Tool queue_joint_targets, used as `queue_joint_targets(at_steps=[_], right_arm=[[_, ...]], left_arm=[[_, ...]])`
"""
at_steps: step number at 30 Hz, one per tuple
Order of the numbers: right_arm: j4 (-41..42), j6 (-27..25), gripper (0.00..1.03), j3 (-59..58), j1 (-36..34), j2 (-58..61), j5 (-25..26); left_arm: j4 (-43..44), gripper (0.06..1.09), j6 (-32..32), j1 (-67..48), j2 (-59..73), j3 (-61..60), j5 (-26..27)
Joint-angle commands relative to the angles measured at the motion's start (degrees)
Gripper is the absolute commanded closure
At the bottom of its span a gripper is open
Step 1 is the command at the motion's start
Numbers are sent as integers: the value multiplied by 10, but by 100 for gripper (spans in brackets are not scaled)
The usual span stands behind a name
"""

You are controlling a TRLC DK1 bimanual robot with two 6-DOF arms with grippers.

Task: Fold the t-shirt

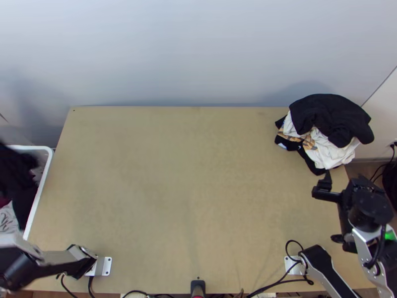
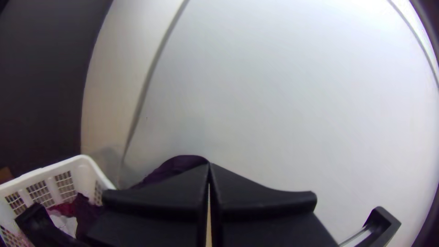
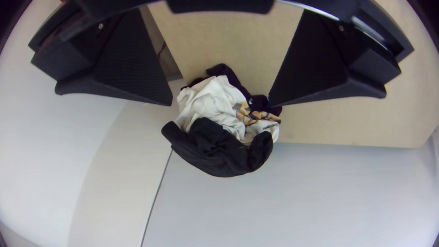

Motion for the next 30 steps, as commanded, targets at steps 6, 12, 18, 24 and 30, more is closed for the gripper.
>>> queue_joint_targets(at_steps=[6,12,18,24,30], right_arm=[[-18,23,5,4,-7,-37,0],[-26,32,5,-2,-7,-41,-3],[-26,26,5,11,-5,-25,-2],[-23,30,5,11,-18,-21,-2],[-31,30,5,11,-31,-27,-2]], left_arm=[[-2,105,-53,-404,-133,-13,-123],[30,105,-30,-627,-66,-8,-249],[37,105,-30,-809,-29,-51,-336],[65,105,-27,-962,22,-86,-382],[79,105,45,-1063,101,-15,-396]])
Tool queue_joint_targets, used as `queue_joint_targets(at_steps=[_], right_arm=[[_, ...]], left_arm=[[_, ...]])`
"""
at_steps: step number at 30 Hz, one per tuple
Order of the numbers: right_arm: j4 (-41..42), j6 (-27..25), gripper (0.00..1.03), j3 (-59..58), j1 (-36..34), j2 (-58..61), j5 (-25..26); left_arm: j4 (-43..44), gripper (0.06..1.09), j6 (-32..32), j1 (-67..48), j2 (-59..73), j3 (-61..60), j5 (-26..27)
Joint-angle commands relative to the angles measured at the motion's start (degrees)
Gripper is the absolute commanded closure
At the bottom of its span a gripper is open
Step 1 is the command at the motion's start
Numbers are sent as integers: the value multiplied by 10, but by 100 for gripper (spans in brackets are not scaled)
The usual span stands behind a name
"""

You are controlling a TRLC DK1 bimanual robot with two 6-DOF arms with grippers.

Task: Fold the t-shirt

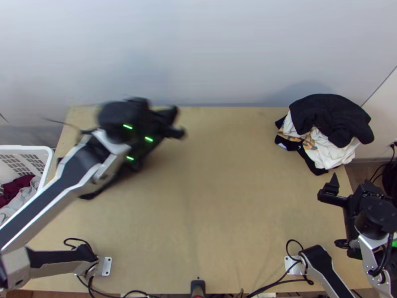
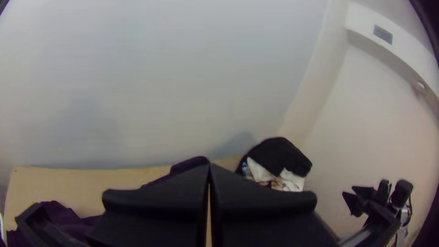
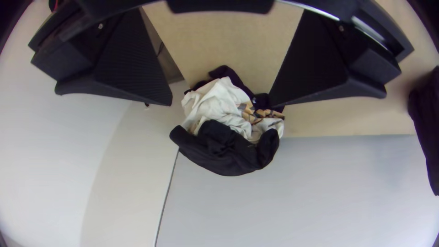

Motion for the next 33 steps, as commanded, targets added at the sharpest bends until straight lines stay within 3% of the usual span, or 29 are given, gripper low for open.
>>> queue_joint_targets(at_steps=[1,10,19,20,21,23,24,26,33], right_arm=[[-7,1,5,3,-15,-3,0],[-11,-1,5,17,-42,-3,1],[-16,-1,5,15,-72,-17,0],[-16,-1,5,12,-72,-19,0],[-16,-1,5,10,-72,-21,0],[-16,-1,5,7,-72,-23,0],[-16,-1,5,4,-72,-23,0],[-16,1,5,-1,-69,-23,-1],[3,24,4,-25,-25,-1,-14]], left_arm=[[14,105,60,-143,89,59,-26],[10,105,53,-261,226,191,-22],[-8,105,9,-353,282,207,-12],[-9,99,3,-357,282,208,-12],[-19,83,-2,-359,282,214,-13],[-62,40,-17,-358,284,245,-13],[-102,27,-27,-354,286,269,-14],[-190,12,-46,-336,289,316,-14],[-368,10,-45,-224,217,282,-22]])
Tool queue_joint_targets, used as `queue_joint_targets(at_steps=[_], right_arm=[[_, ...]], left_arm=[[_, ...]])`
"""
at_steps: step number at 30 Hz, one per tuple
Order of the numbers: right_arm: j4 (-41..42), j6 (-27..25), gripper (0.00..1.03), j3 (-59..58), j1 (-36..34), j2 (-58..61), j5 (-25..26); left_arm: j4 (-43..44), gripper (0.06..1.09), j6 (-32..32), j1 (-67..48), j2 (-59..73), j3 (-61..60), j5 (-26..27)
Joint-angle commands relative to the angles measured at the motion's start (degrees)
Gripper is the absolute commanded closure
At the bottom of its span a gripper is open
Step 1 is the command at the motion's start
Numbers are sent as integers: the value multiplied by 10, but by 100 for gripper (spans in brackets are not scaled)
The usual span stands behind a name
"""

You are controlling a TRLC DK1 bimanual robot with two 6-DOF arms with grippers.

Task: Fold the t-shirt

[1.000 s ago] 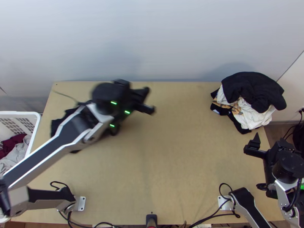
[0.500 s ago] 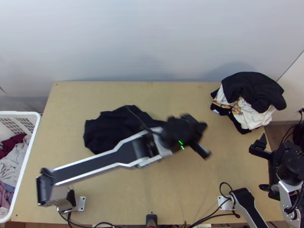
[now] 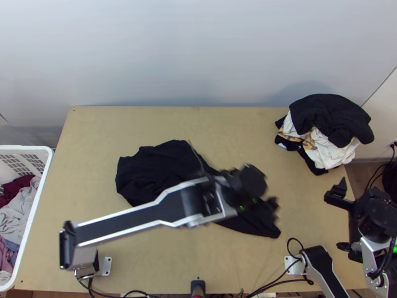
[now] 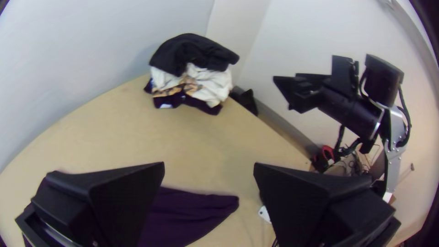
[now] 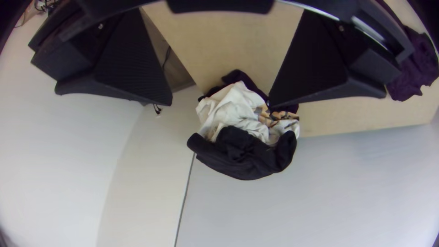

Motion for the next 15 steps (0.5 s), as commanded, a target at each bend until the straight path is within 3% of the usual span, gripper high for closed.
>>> queue_joint_targets(at_steps=[1,15], right_arm=[[24,16,4,-16,34,28,-20],[157,29,4,14,185,229,-79]], left_arm=[[-137,10,-14,87,-62,-31,-17],[-65,10,12,336,-274,-382,-54]])
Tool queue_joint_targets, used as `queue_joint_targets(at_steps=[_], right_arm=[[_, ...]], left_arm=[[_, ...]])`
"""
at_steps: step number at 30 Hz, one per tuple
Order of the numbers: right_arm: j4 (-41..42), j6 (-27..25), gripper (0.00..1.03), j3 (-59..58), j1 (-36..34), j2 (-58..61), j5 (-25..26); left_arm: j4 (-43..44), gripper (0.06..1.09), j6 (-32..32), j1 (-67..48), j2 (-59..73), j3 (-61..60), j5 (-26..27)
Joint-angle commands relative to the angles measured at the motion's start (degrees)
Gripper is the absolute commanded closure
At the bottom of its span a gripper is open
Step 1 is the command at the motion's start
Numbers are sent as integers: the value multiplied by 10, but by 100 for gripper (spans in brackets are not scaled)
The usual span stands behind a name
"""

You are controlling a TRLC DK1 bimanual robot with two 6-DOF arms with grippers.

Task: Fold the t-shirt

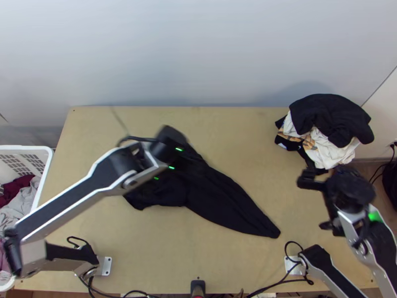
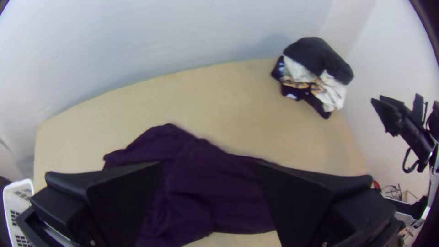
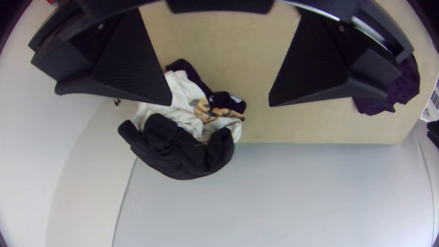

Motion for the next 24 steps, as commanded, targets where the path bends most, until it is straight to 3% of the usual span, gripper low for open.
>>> queue_joint_targets(at_steps=[1,6,16,24], right_arm=[[59,9,4,15,92,110,-27],[106,23,5,23,157,189,-53],[191,85,4,113,181,406,-112],[206,117,6,208,197,550,-137]], left_arm=[[29,10,29,139,-90,-163,-9],[37,10,26,212,-111,-225,-8],[92,11,26,286,-107,-331,-5],[141,11,26,314,-1,-286,17]])
